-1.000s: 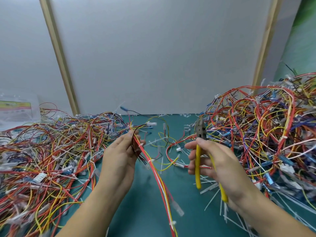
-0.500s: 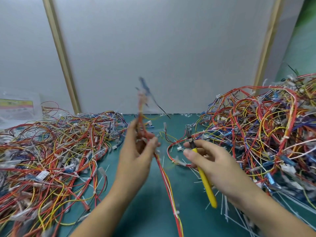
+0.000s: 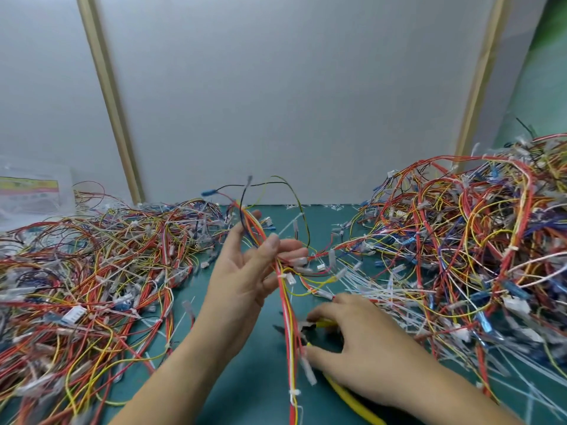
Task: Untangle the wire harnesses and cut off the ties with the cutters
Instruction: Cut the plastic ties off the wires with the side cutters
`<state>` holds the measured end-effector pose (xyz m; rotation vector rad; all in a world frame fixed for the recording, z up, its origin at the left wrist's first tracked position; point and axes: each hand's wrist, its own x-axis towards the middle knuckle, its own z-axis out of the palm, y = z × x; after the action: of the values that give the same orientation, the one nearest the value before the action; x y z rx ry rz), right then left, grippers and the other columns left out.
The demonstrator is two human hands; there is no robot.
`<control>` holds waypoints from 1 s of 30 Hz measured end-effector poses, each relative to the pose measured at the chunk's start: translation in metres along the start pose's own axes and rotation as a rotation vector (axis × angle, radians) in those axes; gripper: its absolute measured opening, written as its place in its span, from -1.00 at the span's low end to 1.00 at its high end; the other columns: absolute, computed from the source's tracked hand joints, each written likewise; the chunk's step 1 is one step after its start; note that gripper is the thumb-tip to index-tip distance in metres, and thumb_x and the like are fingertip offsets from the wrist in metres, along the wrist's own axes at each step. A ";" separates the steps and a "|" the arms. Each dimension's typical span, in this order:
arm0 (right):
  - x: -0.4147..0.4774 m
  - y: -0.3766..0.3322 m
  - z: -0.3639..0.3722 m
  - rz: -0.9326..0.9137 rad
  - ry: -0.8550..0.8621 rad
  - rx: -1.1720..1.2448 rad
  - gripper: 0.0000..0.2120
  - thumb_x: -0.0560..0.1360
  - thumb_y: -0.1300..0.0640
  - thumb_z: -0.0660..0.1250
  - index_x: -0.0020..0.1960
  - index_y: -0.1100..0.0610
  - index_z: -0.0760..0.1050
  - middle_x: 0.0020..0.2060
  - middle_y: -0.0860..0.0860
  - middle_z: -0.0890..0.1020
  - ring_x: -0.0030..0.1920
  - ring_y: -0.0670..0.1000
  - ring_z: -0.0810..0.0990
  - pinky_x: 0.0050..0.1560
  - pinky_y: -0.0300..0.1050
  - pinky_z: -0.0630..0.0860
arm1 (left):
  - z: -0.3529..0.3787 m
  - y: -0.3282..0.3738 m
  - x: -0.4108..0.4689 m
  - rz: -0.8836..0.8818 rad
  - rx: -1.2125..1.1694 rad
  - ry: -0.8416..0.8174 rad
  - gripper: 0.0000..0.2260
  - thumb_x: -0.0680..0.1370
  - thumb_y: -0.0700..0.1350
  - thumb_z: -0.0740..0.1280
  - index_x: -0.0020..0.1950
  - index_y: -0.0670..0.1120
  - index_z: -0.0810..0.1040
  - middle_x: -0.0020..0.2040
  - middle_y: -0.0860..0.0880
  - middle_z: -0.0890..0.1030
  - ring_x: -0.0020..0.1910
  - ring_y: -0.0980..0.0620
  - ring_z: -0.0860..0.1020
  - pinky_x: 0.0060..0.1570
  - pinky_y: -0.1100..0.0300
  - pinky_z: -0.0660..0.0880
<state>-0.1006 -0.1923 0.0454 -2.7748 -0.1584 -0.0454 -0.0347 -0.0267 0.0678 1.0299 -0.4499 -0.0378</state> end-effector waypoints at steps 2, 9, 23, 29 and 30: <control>0.001 0.000 0.002 -0.060 0.067 0.149 -0.58 0.47 -0.31 0.30 0.24 -0.15 0.54 0.09 -0.21 0.53 0.19 -0.22 0.45 0.26 -0.19 0.39 | 0.000 -0.002 -0.002 -0.012 0.133 -0.059 -0.60 0.51 -0.03 0.39 0.31 -0.01 0.38 0.09 -0.18 0.69 0.09 -0.14 0.67 -0.10 0.18 0.60; -0.002 -0.012 -0.017 -0.114 -0.368 1.202 -0.64 0.46 -0.07 0.30 -0.01 0.20 0.65 -0.08 0.15 0.73 -0.18 0.06 0.64 -0.21 -0.10 0.60 | -0.006 -0.011 0.002 0.134 0.350 0.011 -0.67 0.50 0.01 0.34 0.26 0.15 0.46 0.24 0.02 0.63 0.24 0.05 0.58 0.16 0.24 0.52; 0.001 0.003 -0.045 -0.106 0.060 1.499 -0.75 0.48 0.01 0.36 0.02 0.13 0.67 -0.47 0.01 0.44 -0.52 -0.03 0.45 -0.57 -0.23 0.38 | -0.013 -0.021 -0.001 0.276 0.725 -0.082 -0.82 0.62 -0.17 0.30 0.21 -0.01 0.49 -0.29 -0.10 0.53 -0.29 0.11 0.51 -0.20 0.33 0.42; 0.001 0.004 -0.052 -0.095 0.201 1.322 -0.75 0.59 0.01 0.25 0.09 0.06 0.66 -0.44 0.03 0.47 -0.46 -0.01 0.48 -0.51 -0.22 0.40 | -0.002 -0.017 -0.009 0.276 0.838 -0.144 -0.94 0.62 0.05 0.19 -0.02 0.21 0.42 -0.27 -0.01 0.55 -0.25 0.07 0.54 -0.29 0.25 0.43; 0.001 0.002 -0.055 -0.101 0.205 1.294 -0.76 0.61 0.02 0.24 0.08 0.06 0.66 -0.43 0.04 0.49 -0.46 0.00 0.49 -0.52 -0.22 0.41 | -0.001 -0.015 -0.007 0.291 0.845 -0.131 -0.92 0.63 0.05 0.19 -0.05 0.20 0.41 -0.27 0.02 0.56 -0.24 0.08 0.55 -0.28 0.26 0.43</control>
<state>-0.0997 -0.2134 0.0960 -1.4605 -0.1823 -0.1784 -0.0378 -0.0323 0.0529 1.7829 -0.7608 0.3758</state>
